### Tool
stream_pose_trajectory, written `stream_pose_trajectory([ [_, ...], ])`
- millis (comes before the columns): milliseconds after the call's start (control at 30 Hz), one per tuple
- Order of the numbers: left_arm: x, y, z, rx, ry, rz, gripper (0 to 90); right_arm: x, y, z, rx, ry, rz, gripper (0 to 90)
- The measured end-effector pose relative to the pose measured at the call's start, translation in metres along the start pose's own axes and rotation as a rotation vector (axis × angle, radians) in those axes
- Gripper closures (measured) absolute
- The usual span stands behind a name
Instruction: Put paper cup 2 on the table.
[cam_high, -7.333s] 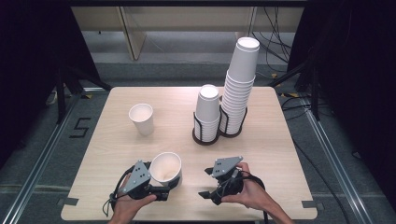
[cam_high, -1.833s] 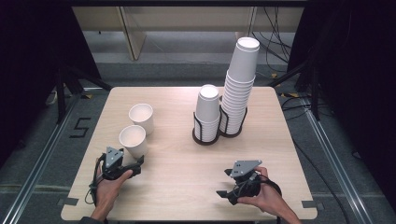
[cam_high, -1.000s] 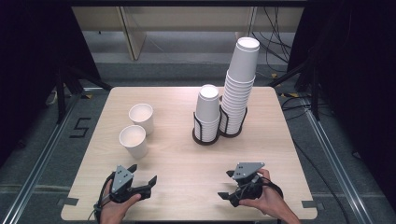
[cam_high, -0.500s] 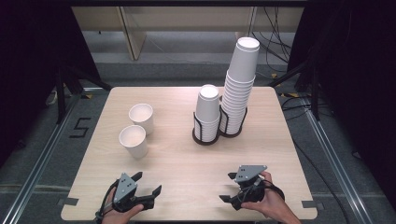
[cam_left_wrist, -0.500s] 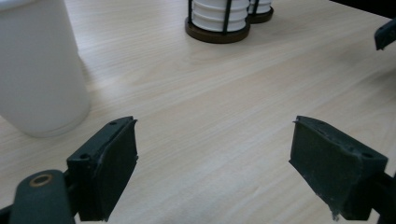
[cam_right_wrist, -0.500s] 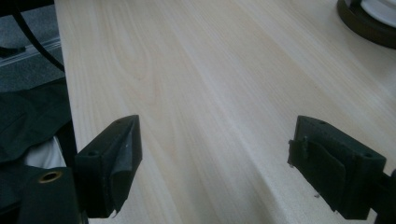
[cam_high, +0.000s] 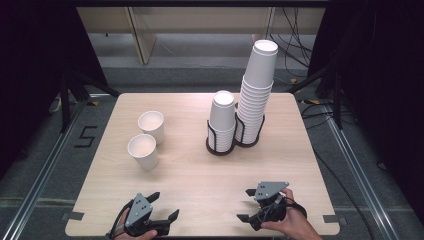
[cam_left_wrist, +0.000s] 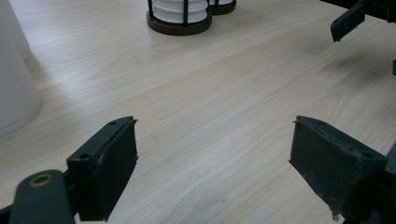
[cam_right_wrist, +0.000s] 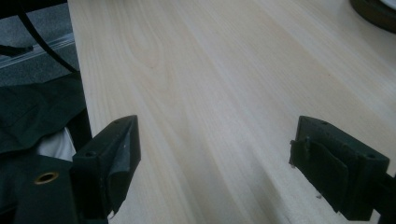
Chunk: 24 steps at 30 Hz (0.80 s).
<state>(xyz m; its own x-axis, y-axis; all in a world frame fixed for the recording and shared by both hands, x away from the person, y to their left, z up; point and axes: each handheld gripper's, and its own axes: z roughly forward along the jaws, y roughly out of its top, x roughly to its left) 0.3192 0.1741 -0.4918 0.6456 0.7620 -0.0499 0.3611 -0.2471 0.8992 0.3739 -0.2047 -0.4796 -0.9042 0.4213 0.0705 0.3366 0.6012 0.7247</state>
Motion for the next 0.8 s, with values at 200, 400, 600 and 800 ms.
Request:
stream_pose_trajectory([
  [200, -0.006, -0.002, 0.001, 0.004, -0.02, 0.014, 14.2, 0.005, -0.005, 0.0, -0.002, 0.012, -0.015, 16.4],
  [400, -0.012, -0.003, 0.003, 0.02, -0.042, 0.026, 14.2, 0.007, -0.009, 0.0, 0.005, 0.013, -0.018, 16.3],
  [600, -0.012, -0.004, 0.004, 0.02, -0.044, 0.028, 14.2, 0.007, -0.009, 0.0, 0.004, 0.015, -0.018, 16.3],
  [800, -0.011, -0.003, 0.003, 0.032, -0.033, 0.027, 14.2, 0.009, -0.009, 0.002, 0.014, 0.012, -0.018, 16.2],
])
